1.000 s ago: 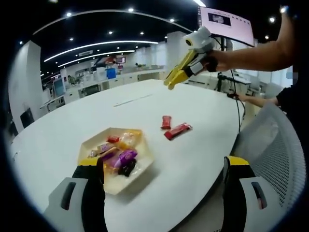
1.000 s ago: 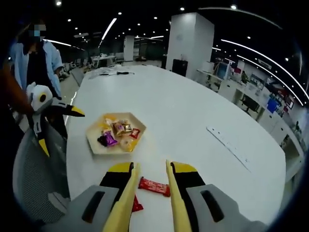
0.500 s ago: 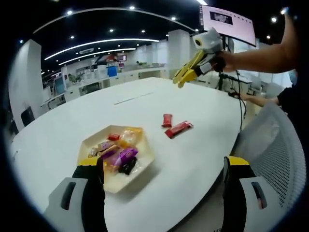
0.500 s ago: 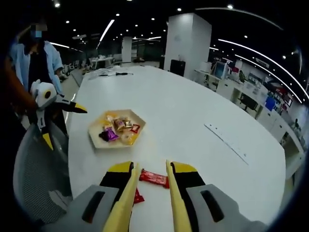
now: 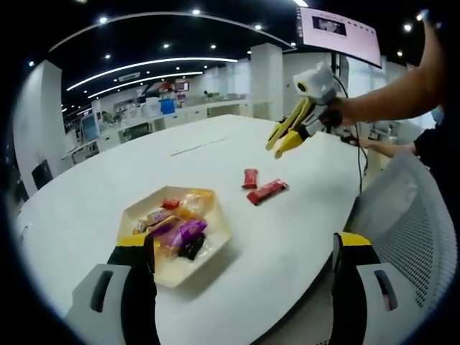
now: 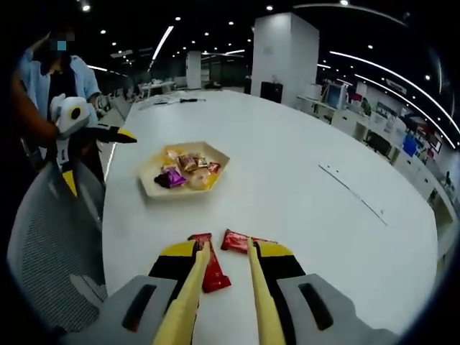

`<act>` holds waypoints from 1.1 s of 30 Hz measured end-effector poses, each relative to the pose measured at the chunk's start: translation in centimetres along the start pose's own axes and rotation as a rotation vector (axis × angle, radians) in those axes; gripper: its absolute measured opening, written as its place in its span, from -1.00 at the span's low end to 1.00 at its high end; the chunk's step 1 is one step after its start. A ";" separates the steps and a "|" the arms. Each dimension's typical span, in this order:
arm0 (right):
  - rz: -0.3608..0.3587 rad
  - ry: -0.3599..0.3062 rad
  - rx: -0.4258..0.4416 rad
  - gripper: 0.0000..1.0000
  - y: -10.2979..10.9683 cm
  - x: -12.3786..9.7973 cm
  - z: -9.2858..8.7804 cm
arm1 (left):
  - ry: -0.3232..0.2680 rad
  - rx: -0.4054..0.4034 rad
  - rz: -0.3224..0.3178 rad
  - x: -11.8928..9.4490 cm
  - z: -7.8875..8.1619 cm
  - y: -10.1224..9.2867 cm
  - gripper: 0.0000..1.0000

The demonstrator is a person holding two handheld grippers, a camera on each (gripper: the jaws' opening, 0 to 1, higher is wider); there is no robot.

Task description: Place the target food into the container with the food tongs after gripping and lifting it, then release it inside without dropping or visibly crushing the food.

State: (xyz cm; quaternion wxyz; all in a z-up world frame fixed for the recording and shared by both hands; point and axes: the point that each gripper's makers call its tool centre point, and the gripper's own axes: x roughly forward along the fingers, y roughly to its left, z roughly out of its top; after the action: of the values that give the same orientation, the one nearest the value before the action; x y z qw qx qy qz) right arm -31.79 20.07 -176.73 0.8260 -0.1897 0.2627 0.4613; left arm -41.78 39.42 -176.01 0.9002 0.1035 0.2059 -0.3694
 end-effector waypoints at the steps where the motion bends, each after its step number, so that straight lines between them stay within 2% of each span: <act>1: 0.002 0.006 -0.005 -0.42 0.1 0.2 -0.2 | 0.001 0.001 -0.001 0.0 0.0 0.0 0.99; 11: 0.050 0.073 -0.031 -0.42 1.4 1.8 -2.3 | 0.005 0.000 -0.003 0.1 -0.1 -0.1 0.99; 26: 0.106 0.151 -0.085 -0.42 1.9 3.7 -4.5 | 0.016 -0.008 -0.017 0.2 -0.3 -0.3 0.98; 31: 0.128 0.149 -0.066 -0.42 2.2 4.1 -4.7 | 0.019 -0.010 -0.019 0.2 -0.4 -0.4 0.97; 33: 0.120 0.171 -0.084 -0.44 1.9 4.4 -5.3 | 0.019 -0.011 -0.018 0.1 -0.4 -0.3 0.97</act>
State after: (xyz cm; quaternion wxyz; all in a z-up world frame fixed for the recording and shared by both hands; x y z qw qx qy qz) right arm -32.88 21.01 -183.74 0.7627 -0.2465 0.3236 0.5028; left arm -42.06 39.23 -176.43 0.8955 0.1001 0.2173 -0.3754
